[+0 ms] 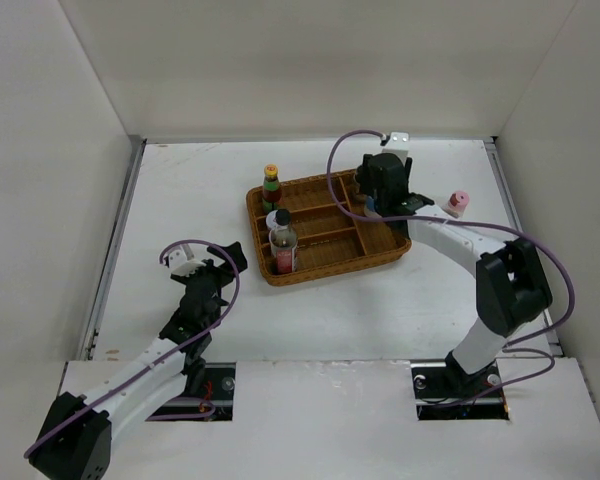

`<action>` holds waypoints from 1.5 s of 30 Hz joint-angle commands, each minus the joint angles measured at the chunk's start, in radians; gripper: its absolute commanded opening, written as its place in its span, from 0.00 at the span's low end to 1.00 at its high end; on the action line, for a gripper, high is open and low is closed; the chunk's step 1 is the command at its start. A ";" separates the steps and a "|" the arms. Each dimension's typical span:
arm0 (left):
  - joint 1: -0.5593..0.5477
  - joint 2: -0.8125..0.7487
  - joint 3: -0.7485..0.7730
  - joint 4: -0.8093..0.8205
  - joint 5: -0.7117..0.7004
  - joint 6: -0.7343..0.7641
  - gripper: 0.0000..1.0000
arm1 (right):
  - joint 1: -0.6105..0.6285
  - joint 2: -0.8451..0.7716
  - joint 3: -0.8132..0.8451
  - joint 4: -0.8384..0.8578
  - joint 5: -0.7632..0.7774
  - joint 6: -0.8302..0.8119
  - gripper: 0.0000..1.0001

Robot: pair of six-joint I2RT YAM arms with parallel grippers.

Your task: Organize the condiment bottles

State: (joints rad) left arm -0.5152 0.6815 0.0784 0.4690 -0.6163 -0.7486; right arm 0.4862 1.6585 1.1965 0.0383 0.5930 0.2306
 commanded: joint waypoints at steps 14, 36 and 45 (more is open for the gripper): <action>0.008 0.009 -0.009 0.053 0.006 -0.009 1.00 | 0.008 0.096 0.029 0.284 0.065 -0.050 0.58; 0.004 0.012 -0.011 0.063 0.006 -0.011 1.00 | -0.085 -0.284 -0.184 0.204 -0.044 0.087 0.98; 0.008 -0.013 -0.014 0.054 0.006 -0.011 1.00 | -0.398 -0.234 -0.253 0.086 0.030 0.119 1.00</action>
State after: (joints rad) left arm -0.5110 0.6838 0.0780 0.4824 -0.6163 -0.7494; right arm 0.1364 1.3697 0.9749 0.2050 0.5949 0.3241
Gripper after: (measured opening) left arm 0.997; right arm 0.997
